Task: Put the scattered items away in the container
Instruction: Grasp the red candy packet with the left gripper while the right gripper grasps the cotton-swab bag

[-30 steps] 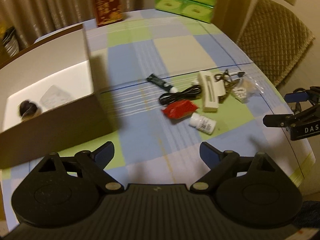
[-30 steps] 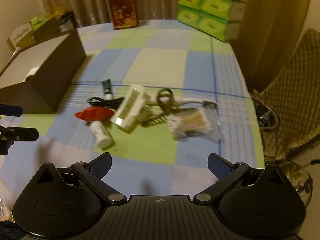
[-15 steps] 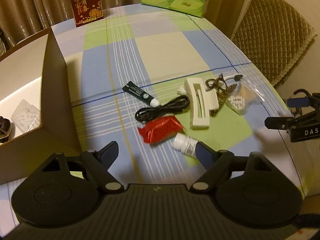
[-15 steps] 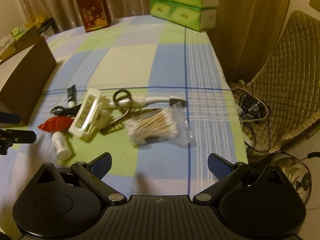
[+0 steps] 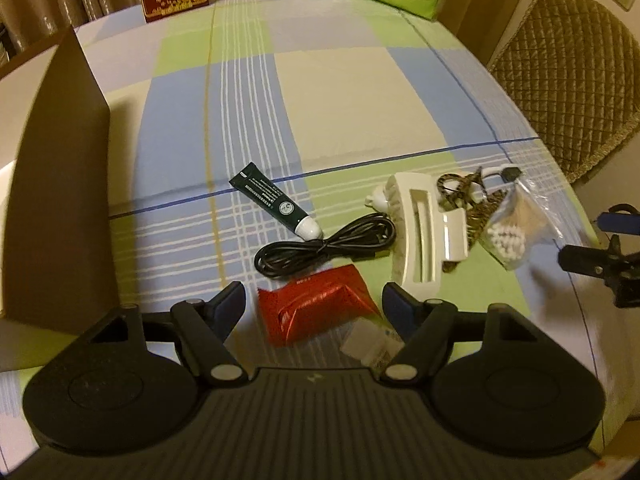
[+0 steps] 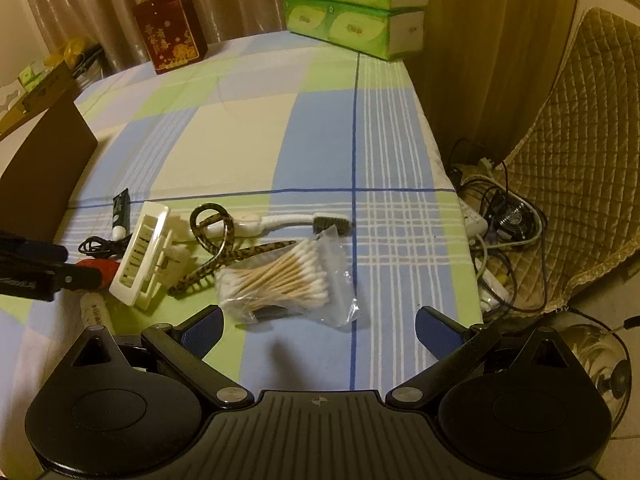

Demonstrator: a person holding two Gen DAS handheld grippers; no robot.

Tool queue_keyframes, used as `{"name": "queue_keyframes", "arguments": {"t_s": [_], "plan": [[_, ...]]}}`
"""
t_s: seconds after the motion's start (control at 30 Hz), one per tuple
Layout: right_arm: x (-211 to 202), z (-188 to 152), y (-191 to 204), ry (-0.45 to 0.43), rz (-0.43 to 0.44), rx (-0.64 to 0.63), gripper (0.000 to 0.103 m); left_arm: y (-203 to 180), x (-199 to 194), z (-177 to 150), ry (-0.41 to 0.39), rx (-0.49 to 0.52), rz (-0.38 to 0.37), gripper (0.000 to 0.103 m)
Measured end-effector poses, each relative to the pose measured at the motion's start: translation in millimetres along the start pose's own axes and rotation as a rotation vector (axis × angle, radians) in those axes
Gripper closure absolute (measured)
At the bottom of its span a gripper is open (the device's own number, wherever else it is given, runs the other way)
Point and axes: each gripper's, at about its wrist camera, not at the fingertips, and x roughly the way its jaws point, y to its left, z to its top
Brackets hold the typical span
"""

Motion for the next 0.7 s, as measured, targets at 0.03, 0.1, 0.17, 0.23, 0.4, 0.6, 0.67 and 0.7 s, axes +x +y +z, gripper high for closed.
{"name": "queue_keyframes", "arguments": {"t_s": [0.03, 0.1, 0.17, 0.23, 0.4, 0.6, 0.67, 0.7], "plan": [[1.3, 0.3, -0.9, 0.003, 0.001, 0.0, 0.003, 0.2, 3.9, 1.9, 0.006, -0.004, -0.001, 0.037], [3.6, 0.4, -2.2, 0.009, 0.004, 0.001, 0.003, 1.4, 11.4, 4.6, 0.023, -0.014, -0.007, 0.043], [5.7, 1.0, -2.9, 0.013, 0.01, 0.003, 0.003, 2.6, 17.2, 5.0, 0.039, -0.02, -0.007, 0.045], [7.1, 2.2, -2.3, 0.014, 0.018, 0.0, 0.003, 3.9, 20.4, 4.9, 0.047, -0.023, -0.005, 0.048], [11.6, 5.0, 4.0, 0.019, 0.036, -0.016, 0.003, 8.7, 20.0, 4.1, 0.046, -0.028, -0.006, 0.061], [17.0, 5.1, 12.4, 0.03, 0.045, -0.045, 0.003, 20.3, 11.0, -7.0, 0.048, -0.028, 0.024, 0.067], [19.3, 5.5, 13.4, 0.032, 0.042, -0.052, 0.003, 24.5, 6.6, -13.5, 0.051, -0.027, 0.034, 0.067], [20.2, 6.0, 13.9, 0.03, 0.039, -0.053, 0.003, 25.9, 4.3, -17.7, 0.053, -0.022, 0.046, 0.067]]}}
